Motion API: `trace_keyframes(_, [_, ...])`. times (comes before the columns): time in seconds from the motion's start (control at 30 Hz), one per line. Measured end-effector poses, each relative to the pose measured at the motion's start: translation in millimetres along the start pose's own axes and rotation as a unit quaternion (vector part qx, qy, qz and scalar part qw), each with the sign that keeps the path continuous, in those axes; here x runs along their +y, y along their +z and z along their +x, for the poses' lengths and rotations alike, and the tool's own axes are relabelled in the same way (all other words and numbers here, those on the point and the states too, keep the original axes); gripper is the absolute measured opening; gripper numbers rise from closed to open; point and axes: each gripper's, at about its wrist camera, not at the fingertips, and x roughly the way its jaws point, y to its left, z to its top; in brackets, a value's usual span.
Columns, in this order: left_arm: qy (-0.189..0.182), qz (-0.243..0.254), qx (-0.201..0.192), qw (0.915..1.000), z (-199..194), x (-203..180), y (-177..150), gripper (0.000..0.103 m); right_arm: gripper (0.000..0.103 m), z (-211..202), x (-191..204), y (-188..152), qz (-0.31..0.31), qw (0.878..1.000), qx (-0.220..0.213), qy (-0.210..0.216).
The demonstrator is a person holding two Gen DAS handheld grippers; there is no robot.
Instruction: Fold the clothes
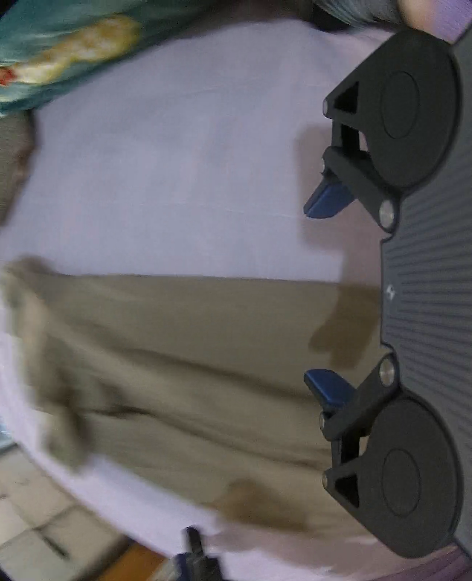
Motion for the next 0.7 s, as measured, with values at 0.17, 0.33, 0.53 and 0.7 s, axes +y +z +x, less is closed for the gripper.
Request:
trace_keyframes(0.17, [-0.006,0.012,0.041,0.9991,-19.2,-36.9,-73.4,0.062,0.095,13.0,9.1,-64.1,0.004,1.0,-0.008,0.015])
trace_keyframes(0.33, [0.014,0.008,0.038,0.9992,-35.7,-60.0,-115.6,0.062,0.103,15.6,26.5,-79.9,-0.026,1.0,-0.005,0.002])
trace_keyframes(0.53, [0.005,-0.011,0.042,0.9991,-43.5,-71.7,-138.5,0.062,0.103,14.0,31.2,-90.7,-0.029,0.999,-0.03,0.011])
trace_keyframes(0.7, [-0.021,-0.033,0.033,0.9987,-48.0,-79.1,-149.2,0.057,0.083,5.9,32.1,-97.5,-0.028,0.998,-0.043,0.031])
